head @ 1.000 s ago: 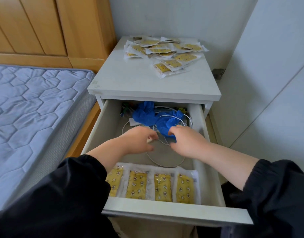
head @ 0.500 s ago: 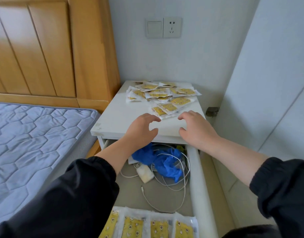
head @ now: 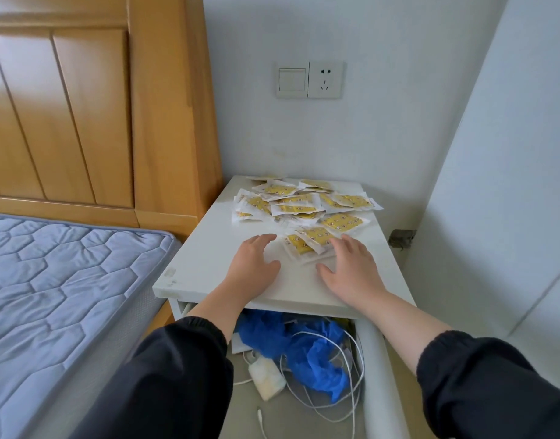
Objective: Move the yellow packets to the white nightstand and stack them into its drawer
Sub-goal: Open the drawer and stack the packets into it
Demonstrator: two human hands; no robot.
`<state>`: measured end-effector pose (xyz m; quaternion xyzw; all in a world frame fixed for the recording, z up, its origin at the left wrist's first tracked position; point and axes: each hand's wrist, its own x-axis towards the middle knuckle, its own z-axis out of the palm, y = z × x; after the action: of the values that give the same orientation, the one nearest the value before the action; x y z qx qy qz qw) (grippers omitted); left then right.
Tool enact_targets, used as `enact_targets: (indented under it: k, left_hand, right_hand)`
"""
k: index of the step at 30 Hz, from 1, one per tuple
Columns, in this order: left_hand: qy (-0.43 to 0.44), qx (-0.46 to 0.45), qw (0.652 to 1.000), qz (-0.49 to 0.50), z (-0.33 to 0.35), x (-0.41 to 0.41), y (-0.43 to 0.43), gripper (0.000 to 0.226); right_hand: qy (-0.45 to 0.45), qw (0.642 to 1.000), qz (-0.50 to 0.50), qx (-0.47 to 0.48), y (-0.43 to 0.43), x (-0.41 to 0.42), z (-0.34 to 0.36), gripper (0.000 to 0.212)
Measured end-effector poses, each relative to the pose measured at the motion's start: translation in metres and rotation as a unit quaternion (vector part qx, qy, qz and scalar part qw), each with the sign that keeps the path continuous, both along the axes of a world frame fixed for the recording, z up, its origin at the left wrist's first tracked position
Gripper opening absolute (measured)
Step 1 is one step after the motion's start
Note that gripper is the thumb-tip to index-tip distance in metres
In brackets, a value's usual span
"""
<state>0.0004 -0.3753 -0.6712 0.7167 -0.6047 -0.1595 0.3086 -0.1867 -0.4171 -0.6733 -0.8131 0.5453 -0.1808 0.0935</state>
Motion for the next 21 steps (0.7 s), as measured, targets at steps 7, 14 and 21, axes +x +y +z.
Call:
enact_targets:
  k: [7,14,21]
  left_hand:
    - [0.048,0.043,0.998,0.002,0.001,0.002,-0.020,0.049]
    - [0.142,0.001,0.988,0.054,0.004,-0.004,-0.020,0.042]
    - [0.197,-0.007,0.976,0.088,0.006,-0.008,-0.027,0.044]
  right_hand:
    - [-0.034,0.999,0.027,-0.014,-0.010,0.006,-0.003,0.046]
    - [-0.082,0.995,0.031,-0.040,-0.010,0.004,-0.005,0.041]
    - [-0.011,0.999,0.037,-0.015,-0.012,0.007,-0.007,0.047]
